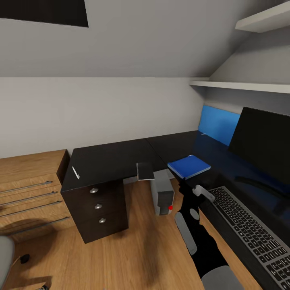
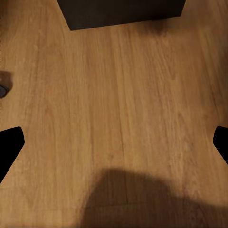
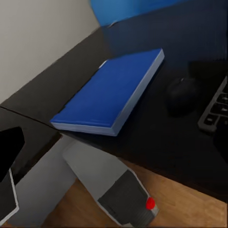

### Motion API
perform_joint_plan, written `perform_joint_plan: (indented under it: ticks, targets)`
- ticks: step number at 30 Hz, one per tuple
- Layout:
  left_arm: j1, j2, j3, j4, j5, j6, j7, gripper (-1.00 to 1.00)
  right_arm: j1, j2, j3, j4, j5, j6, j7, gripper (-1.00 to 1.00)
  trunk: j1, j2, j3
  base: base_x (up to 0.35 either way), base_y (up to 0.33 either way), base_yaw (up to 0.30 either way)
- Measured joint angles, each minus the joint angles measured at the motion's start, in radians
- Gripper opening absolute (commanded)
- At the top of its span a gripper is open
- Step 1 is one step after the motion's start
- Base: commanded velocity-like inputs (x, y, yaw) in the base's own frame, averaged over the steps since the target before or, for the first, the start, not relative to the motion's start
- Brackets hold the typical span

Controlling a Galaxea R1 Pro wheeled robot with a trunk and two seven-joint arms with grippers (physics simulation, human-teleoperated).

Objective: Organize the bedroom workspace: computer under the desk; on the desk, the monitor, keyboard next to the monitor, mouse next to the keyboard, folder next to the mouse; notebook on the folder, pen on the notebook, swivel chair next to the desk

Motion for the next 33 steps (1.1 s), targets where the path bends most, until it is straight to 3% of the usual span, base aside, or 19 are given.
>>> perform_joint_plan:
  ticks: [2, 4, 6, 14, 18, 19, 21, 22, 33]
  targets:
    - [0.000, 0.000, 0.000, 0.000, 0.000, 0.000, 0.000, 1.00, 0.000, -0.002, 0.010, -0.050, 0.034, 0.086, -0.071, 1.00, 0.000, 0.000, 0.000, 0.000, 0.000, 0.000]
    - [0.000, -0.001, 0.000, 0.000, 0.000, 0.000, 0.000, 1.00, 0.017, -0.004, 0.020, -0.148, 0.059, 0.246, -0.163, 1.00, 0.000, 0.000, 0.000, 0.000, 0.000, 0.000]
    - [0.000, -0.001, 0.000, 0.000, 0.000, 0.000, 0.000, 1.00, 0.023, -0.003, 0.022, -0.163, 0.060, 0.267, -0.177, 1.00, 0.000, 0.000, 0.000, 0.000, 0.000, 0.000]
    - [0.000, -0.001, -0.001, 0.000, 0.000, 0.000, 0.000, 1.00, 0.035, 0.000, 0.028, -0.221, 0.057, 0.300, -0.203, 1.00, 0.000, 0.000, 0.000, 0.000, 0.000, 0.000]
    - [0.000, -0.001, -0.001, 0.000, 0.000, 0.000, 0.000, 1.00, 0.082, -0.004, 0.040, -0.259, 0.060, 0.313, -0.200, 1.00, 0.000, 0.000, 0.000, 0.000, 0.000, 0.000]
    - [0.000, 0.000, -0.001, 0.000, 0.001, 0.000, 0.001, 1.00, 0.099, -0.004, 0.050, -0.289, 0.060, 0.315, -0.199, 1.00, 0.000, 0.000, 0.000, 0.000, 0.000, 0.000]
    - [0.000, 0.000, -0.002, 0.000, 0.000, 0.000, 0.003, 1.00, 0.137, -0.004, 0.122, -0.338, 0.060, 0.312, -0.200, 1.00, 0.000, 0.000, 0.000, 0.000, 0.000, 0.000]
    - [0.000, 0.000, -0.002, 0.000, 0.000, 0.001, 0.003, 1.00, 0.140, -0.005, 0.132, -0.340, 0.061, 0.311, -0.202, 1.00, 0.000, 0.000, 0.000, 0.000, 0.000, 0.000]
    - [0.000, 0.000, -0.002, 0.000, 0.000, 0.000, 0.005, 1.00, 0.146, -0.005, 0.150, -0.344, 0.061, 0.308, -0.204, 1.00, 0.000, 0.000, 0.000, -0.015, 0.021, -0.002]
